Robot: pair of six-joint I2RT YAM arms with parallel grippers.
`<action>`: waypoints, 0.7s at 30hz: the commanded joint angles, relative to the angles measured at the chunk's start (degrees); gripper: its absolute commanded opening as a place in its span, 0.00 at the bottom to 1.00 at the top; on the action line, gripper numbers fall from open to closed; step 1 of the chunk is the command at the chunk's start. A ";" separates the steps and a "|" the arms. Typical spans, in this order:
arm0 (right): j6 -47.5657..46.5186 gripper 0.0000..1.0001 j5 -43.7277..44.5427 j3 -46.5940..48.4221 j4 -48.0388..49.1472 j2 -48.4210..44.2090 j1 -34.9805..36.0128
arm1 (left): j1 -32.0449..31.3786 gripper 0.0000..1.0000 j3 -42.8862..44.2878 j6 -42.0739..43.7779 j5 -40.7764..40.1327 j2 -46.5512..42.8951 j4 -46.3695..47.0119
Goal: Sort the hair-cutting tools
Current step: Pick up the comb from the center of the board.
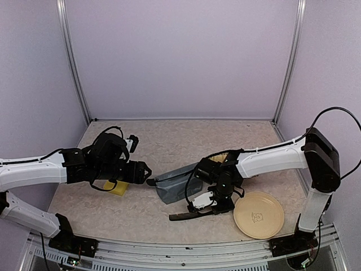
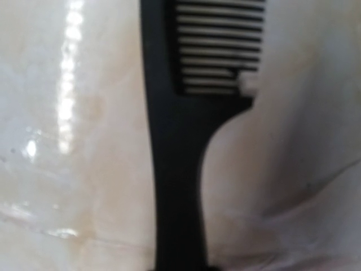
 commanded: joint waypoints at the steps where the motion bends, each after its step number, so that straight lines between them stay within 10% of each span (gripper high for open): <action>1: -0.50 0.08 -0.23 0.40 -3.55 -1.64 0.38 | -0.46 0.75 -2.44 -1.34 3.83 -2.39 2.49; 12: 0.09 0.07 -0.90 -1.05 -1.87 -3.23 0.40 | -1.29 0.71 -16.62 -10.37 18.38 -14.61 10.59; 21: 0.15 0.07 -1.23 0.77 -2.75 -4.51 0.45 | -4.53 0.69 -19.86 -15.01 19.14 -5.84 19.10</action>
